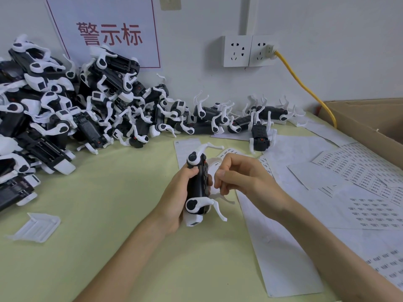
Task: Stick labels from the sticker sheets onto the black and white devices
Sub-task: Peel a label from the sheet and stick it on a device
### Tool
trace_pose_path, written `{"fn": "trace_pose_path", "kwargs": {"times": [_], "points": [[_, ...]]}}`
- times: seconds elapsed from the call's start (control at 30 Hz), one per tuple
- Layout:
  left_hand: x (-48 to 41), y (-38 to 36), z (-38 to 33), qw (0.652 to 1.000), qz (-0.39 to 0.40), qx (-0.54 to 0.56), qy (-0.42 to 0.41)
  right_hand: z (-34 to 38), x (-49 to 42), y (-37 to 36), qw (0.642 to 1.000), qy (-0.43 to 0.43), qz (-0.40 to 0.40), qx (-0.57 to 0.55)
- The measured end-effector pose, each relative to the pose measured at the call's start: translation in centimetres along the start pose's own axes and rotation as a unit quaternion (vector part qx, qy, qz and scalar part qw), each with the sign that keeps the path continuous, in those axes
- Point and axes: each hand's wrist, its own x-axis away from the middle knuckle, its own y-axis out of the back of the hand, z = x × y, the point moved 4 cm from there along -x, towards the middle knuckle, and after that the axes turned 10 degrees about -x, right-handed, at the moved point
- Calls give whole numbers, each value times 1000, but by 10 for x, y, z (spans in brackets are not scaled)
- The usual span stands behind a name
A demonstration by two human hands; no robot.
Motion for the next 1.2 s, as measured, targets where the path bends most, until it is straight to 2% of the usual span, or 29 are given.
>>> {"fn": "trace_pose_path", "kwargs": {"times": [0.17, 0.3, 0.4, 0.8, 1.2], "points": [[1, 0, 1, 999, 32, 15, -4, 0, 0, 0, 1000, -2, -5, 5], [0, 2, 0, 996, 32, 59, -52, 0, 0, 0, 1000, -1, -8, 7], [-1, 4, -1, 996, 14, 53, -71, 1, 0, 0, 1000, -3, -10, 16], [-6, 10, 5, 999, -2, 16, -45, 4, 1, -2, 1000, -1, -11, 27], [-6, 4, 0, 993, 20, 39, -112, 5, 1, -1, 999, -2, -20, 30]]}}
